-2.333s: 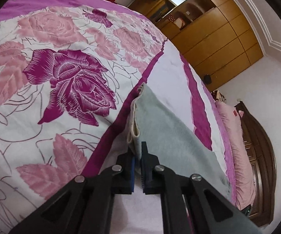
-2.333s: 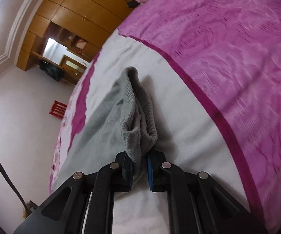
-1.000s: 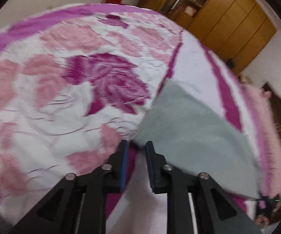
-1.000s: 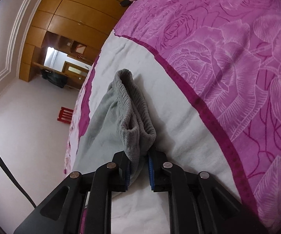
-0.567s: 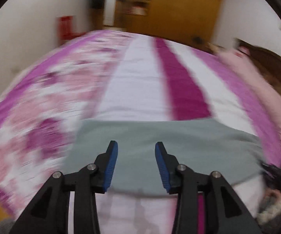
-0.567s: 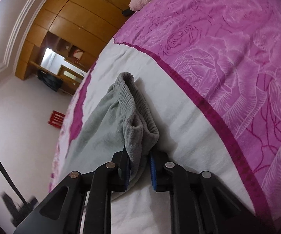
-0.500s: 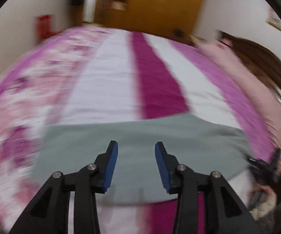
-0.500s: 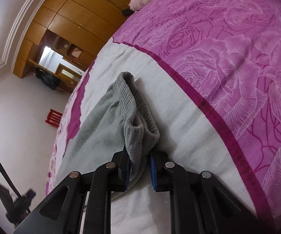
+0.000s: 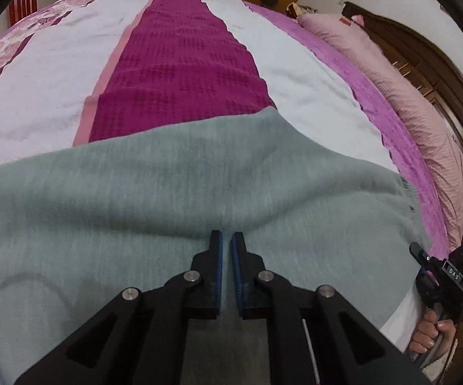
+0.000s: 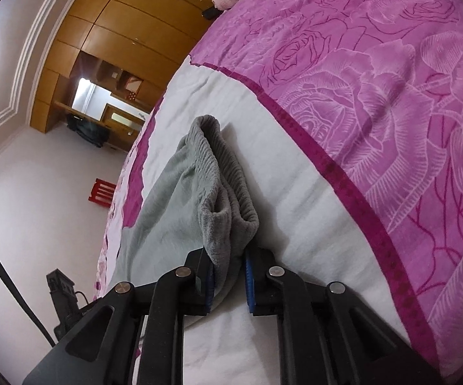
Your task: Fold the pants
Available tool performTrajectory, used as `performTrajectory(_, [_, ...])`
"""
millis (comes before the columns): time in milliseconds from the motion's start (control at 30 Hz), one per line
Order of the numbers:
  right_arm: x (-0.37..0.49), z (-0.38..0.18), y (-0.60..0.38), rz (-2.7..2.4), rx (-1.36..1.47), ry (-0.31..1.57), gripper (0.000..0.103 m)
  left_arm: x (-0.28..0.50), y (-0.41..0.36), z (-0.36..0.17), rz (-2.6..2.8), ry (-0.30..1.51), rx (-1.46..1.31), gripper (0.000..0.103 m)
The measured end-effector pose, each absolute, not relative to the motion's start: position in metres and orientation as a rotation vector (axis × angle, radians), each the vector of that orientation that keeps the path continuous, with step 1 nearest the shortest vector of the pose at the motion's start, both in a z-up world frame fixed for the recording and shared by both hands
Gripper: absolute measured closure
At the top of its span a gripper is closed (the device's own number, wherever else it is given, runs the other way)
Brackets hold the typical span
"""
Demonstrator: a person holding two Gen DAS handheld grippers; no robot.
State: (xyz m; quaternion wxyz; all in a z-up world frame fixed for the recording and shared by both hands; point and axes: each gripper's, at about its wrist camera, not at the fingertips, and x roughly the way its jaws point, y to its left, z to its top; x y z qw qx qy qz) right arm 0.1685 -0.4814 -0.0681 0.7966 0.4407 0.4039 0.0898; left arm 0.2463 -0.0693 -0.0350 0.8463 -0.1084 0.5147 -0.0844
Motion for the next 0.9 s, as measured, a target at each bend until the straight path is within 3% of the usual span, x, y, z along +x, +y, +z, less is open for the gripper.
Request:
performTrajectory(133, [0.169, -0.071, -0.484, 0.205, 0.975, 0.869, 0.089, 0.235, -0.075, -0.019, -0.118, 1.059, -0.167, 0.095])
performTrajectory(600, [0.173, -0.063, -0.474, 0.183, 0.88, 0.875, 0.09, 0.238, -0.072, -0.039, -0.158, 1.077, -0.169, 0.096])
performTrajectory(700, [0.174, -0.063, -0.473, 0.184, 0.884, 0.875, 0.09, 0.236, -0.076, -0.032, -0.204, 1.064, -0.121, 0.103])
performTrajectory(900, [0.174, -0.063, -0.471, 0.186, 0.887, 0.877, 0.09, 0.227, -0.088, -0.013, -0.229, 1.026, -0.127, 0.103])
